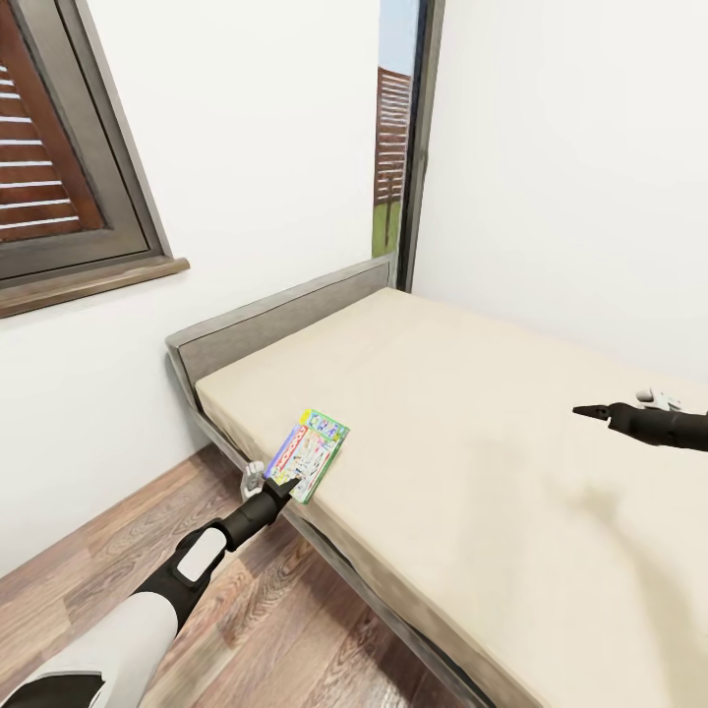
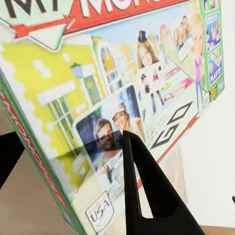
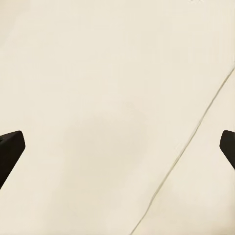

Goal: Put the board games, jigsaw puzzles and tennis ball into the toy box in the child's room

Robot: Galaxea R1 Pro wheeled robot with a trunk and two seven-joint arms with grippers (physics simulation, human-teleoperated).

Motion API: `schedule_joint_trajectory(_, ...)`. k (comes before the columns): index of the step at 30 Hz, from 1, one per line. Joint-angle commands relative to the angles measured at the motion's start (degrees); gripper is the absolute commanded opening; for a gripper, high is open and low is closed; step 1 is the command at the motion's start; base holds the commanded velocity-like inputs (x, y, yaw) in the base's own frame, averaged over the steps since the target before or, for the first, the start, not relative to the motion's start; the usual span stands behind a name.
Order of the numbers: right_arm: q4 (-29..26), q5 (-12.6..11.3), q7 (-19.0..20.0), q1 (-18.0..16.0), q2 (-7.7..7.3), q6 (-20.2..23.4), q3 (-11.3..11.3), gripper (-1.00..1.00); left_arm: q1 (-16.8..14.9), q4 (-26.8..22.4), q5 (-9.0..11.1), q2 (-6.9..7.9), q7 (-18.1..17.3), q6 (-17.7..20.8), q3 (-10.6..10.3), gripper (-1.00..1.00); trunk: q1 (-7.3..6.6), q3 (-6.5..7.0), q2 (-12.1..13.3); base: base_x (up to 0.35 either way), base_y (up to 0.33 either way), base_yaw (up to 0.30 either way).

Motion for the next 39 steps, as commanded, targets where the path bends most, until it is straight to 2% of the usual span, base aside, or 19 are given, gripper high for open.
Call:
schedule_joint_trajectory(1,-0.08,-0.05,0.12,-0.05,-0.07,0.11,0.18,1.0,0.09,-0.66,0.4,-0.02,-0.01,0.52,0.07,-1.0,-0.01,-0.05,-0.02,0.0,0.0,0.0)
schedule_joint_trajectory(11,-0.37,-0.12,0.16,0.27,-0.12,0.09,0.18,1.0,2.31,-7.26,0.4,-0.84,0.23,0.92,-0.29,-1.0,-0.01,-0.05,-0.02,0.0,0.0,0.0)
schedule_joint_trajectory(14,-0.49,-0.11,0.32,1.14,-0.14,0.03,0.18,1.0,3.83,-10.76,0.37,-1.17,1.26,1.12,-2.35,-1.0,-0.01,-0.05,-0.02,0.0,0.0,0.0)
schedule_joint_trajectory(17,-0.91,-0.08,1.19,1.85,-0.1,-0.05,0.18,1.0,5.63,-15.37,0.52,-1.33,4.18,1.31,-4.98,-1.0,-0.01,-0.05,-0.02,0.0,0.0,0.0)
schedule_joint_trajectory(18,-0.91,-0.08,1.19,1.85,-0.1,-0.05,0.18,1.0,5.63,-15.37,0.52,-1.33,4.18,1.31,-4.98,-1.0,-0.01,-0.05,-0.02,0.0,0.0,0.0)
schedule_joint_trajectory(22,-1.34,-0.06,3.49,2.42,-0.01,-0.11,0.27,1.0,8.02,-21.58,0.83,-1.48,7.51,2.66,-7.15,-1.0,-0.01,-0.05,-0.02,0.0,0.0,0.0)
schedule_joint_trajectory(23,-1.34,-0.06,3.49,2.42,-0.01,-0.11,0.27,1.0,8.02,-21.58,0.83,-1.48,7.51,2.66,-7.15,-1.0,-0.01,-0.05,-0.02,0.0,0.0,0.0)
schedule_joint_trajectory(25,-1.46,-0.03,4.98,2.65,0.02,-0.17,0.37,1.0,8.95,-23.78,0.89,-1.55,8.84,4.65,-7.74,-1.0,-0.01,-0.05,-0.02,0.0,0.0,0.0)
schedule_joint_trajectory(26,-1.5,-0.02,5.69,2.77,0.03,-0.21,0.4,1.0,9.33,-24.66,0.93,-1.58,9.59,5.71,-7.95,-1.0,-0.01,-0.05,-0.02,0.0,0.0,0.0)
schedule_joint_trajectory(27,-1.63,0.04,7.43,3.07,0.07,-0.3,0.52,1.0,10.73,-27.72,1.02,-1.63,12.21,8.2,-8.36,-1.0,-0.01,-0.05,-0.02,0.0,0.0,0.0)
schedule_joint_trajectory(28,-1.73,0.08,7.83,3.16,0.09,-0.32,0.56,1.0,11.42,-29.01,1.02,-1.64,13.32,8.82,-8.45,-1.0,-0.01,-0.05,-0.02,0.0,0.0,0.0)
schedule_joint_trajectory(31,-2.04,0.18,8.61,3.36,0.18,-0.42,0.59,1.0,13.68,-33.81,1.09,-1.66,17.55,10.41,-8.62,-1.0,-0.01,-0.05,-0.02,0.0,0.0,0.0)
schedule_joint_trajectory(32,-2.04,0.18,8.61,3.36,0.18,-0.42,0.59,1.0,13.68,-33.81,1.09,-1.66,17.55,10.41,-8.62,-1.0,-0.01,-0.05,-0.02,0.0,0.0,0.0)
schedule_joint_trajectory(38,-3.57,0.27,9.22,3.78,0.4,-0.31,0.61,1.0,18.11,-43.84,1.91,-2.0,27.55,13.12,-8.75,-1.0,-0.01,-0.05,-0.02,0.0,0.0,0.0)
schedule_joint_trajectory(39,-3.57,0.27,9.22,3.78,0.4,-0.31,0.61,1.0,18.11,-43.84,1.91,-2.0,27.55,13.12,-8.75,-1.0,-0.01,-0.05,-0.02,0.0,0.0,0.0)
